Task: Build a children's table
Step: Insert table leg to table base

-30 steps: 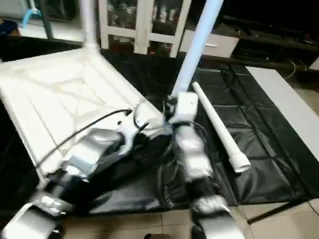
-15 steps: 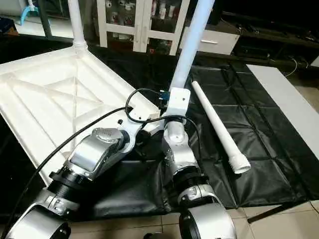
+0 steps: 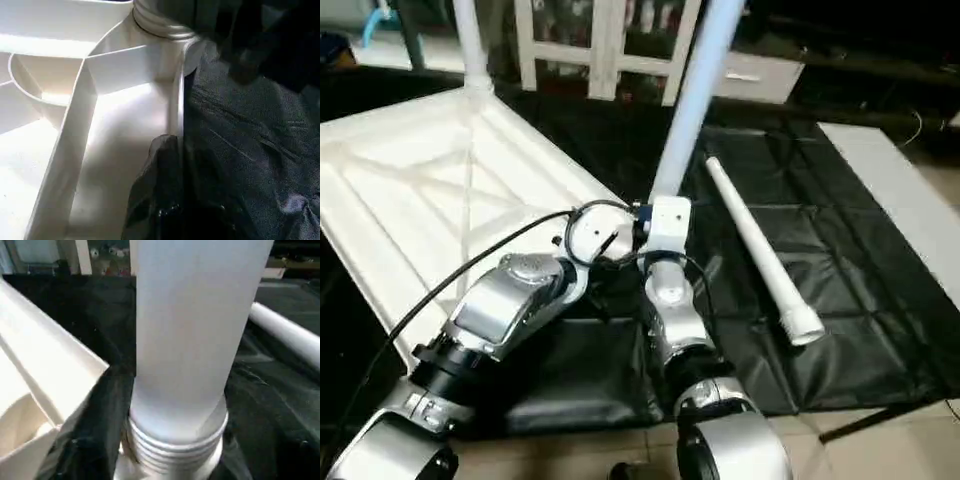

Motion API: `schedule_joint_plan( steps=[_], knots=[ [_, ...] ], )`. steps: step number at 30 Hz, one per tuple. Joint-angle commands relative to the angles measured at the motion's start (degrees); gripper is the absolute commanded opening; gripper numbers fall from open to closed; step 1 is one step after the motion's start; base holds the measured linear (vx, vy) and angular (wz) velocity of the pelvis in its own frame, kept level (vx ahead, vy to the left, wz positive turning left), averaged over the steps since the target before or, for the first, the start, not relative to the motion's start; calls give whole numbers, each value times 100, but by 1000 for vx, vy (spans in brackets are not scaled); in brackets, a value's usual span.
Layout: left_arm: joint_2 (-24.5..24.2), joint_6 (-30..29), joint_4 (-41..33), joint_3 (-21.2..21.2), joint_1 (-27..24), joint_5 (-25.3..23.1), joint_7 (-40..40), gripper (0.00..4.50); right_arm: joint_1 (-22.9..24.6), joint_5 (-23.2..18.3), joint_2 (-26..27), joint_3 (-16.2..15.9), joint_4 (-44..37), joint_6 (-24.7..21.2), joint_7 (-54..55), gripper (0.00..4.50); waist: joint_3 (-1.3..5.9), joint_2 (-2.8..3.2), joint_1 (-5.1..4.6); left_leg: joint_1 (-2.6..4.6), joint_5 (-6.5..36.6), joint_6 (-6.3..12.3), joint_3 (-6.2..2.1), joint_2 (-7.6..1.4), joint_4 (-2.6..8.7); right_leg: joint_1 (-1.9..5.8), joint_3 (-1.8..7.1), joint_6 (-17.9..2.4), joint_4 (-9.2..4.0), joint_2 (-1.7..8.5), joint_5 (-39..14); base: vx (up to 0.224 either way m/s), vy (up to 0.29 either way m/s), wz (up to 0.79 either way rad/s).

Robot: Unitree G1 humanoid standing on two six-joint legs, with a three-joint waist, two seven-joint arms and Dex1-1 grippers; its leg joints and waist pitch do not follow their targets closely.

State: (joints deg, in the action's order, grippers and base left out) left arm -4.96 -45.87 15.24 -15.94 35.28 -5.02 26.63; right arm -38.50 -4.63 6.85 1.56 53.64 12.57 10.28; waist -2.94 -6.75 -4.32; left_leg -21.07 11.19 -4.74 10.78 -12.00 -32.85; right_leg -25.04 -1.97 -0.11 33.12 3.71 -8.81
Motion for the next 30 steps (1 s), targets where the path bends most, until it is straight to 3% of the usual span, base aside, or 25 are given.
schedule_joint_plan(
  steps=[1, 3, 8, 10, 12, 13, 15, 17, 18, 20, 21, 23, 24, 25, 26, 27, 30],
  knots=[
    [-110, 48, -43, 241, 70, -39, -179, 0, 163, -79, -54, 115, 262, -241, -40, 330, 302, 100, 60, 35, 783, 423, 33, -81, 333, 347, 186, -1322, -226, 266, -201, 0, 0, 0],
    [-142, 73, -5, 242, 93, -31, -171, 0, 181, -83, -55, 96, 161, -262, -118, 340, 299, 115, 64, 42, 852, 392, 31, -86, 330, 336, 189, -1310, -236, 266, -403, 0, 0, 0],
    [-207, 92, 4, 241, 115, -10, -154, 0, 385, -93, -87, -34, -438, -407, -503, 367, 314, 106, 69, 26, 607, 473, 35, -87, 307, 370, 197, -1334, -190, 255, -68, 0, 0, 0],
    [-273, 140, 39, 220, 113, -18, -108, 0, 648, -145, -159, -148, -1114, -601, -751, 378, 309, 103, 84, 38, 612, 496, 35, -93, 302, 369, 203, -1298, -192, 257, -84, 0, 0, 0],
    [-479, 340, 77, 55, 66, -28, 204, 0, 1177, -341, -429, -276, -2443, -1000, -1136, 378, 299, 89, 112, 52, 661, 477, 31, -100, 307, 371, 216, -1158, -206, 246, -216, 0, 0, 0],
    [-551, 414, 70, -10, 43, -27, 322, 0, 1295, -399, -507, -296, -2738, -1093, -1234, 378, 300, 93, 127, 46, 620, 472, 18, -88, 315, 391, 211, -1124, -208, 234, -220, 0, 0, 0],
    [-854, 722, -2, -272, -88, 17, 842, 0, 1642, -670, -823, -249, -3628, -1403, -1625, 378, 290, 84, 128, 63, 613, 488, 37, -78, 304, 361, 222, -1135, -211, 217, -224, 0, 0, 0],
    [-940, 797, -27, -336, -132, 30, 981, 0, 1725, -764, -931, -215, -3851, -1487, -1748, 378, 290, 94, 153, 74, 696, 461, 36, -101, 304, 353, 231, -1113, -204, 230, -347, 0, 0, 0],
    [-1212, 1242, -114, -513, -280, 124, 1558, 0, 1909, -1181, -1378, -80, -4374, -1843, -2341, 378, 269, 116, 162, 85, 821, 466, 48, -96, 308, 335, 230, -1097, -242, 202, -505, 0, 0, 0],
    [-1414, 1710, -139, -621, -375, 142, 1914, 0, 2015, -1470, -1860, -83, -4606, -2060, -3104, 378, 271, 97, 196, 82, 905, 466, 40, -98, 302, 347, 236, -1063, -241, 201, -639, 0, 0, 0],
    [-1682, 2182, -236, -745, -513, 209, 2400, 0, 2160, -1828, -2664, -131, -4798, -2360, -4397, 399, 261, 117, 254, 104, 1014, 482, 45, -123, 297, 338, 252, -1046, -249, 201, -753, 0, 0, 0],
    [-1776, 2386, -297, -791, -572, 258, 2615, 0, 2199, -1827, -2943, -136, -4755, -2264, -4835, 399, 233, 83, 323, 82, 1097, 508, 56, -126, 292, 326, 270, -1062, -279, 226, -997, 0, 0, 0],
    [-1823, 2439, -344, -815, -595, 288, 2725, 0, 2207, -1830, -3054, -122, -4723, -2212, -5018, 419, 216, 113, 348, 82, 1150, 478, 62, -115, 296, 308, 278, -1041, -298, 232, -1165, 0, 0, 0],
    [-1871, 2458, -372, -840, -607, 302, 2796, 0, 2222, -1992, -3222, -97, -4735, -2398, -5358, 426, 217, 95, 352, 97, 1253, 410, 72, -114, 293, 268, 288, -1001, -328, 230, -1474, 0, 0, 0],
    [-1926, 2497, -410, -870, -623, 327, 2893, 0, 2234, -2182, -3451, -84, -4733, -2607, -5842, 436, 214, 123, 355, 102, 1306, 388, 63, -110, 297, 270, 287, -996, -333, 224, -1577, 0, 0, 0],
    [-1967, 2515, -483, -894, -650, 408, 3044, 0, 2221, -2419, -3734, -98, -4705, -2940, -6421, 445, 225, 113, 394, 104, 1272, 400, 43, -140, 290, 283, 286, -1027, -322, 228, -1587, 0, 0, 0],
    [-2004, 2557, -628, -933, -681, 563, 3308, 0, 2141, -2443, -4117, -264, -4598, -3133, -7065, 445, 231, 99, 442, 82, 1090, 427, 42, -140, 270, 289, 278, -1094, -295, 232, -1464, 0, 0, 0]
  ],
)
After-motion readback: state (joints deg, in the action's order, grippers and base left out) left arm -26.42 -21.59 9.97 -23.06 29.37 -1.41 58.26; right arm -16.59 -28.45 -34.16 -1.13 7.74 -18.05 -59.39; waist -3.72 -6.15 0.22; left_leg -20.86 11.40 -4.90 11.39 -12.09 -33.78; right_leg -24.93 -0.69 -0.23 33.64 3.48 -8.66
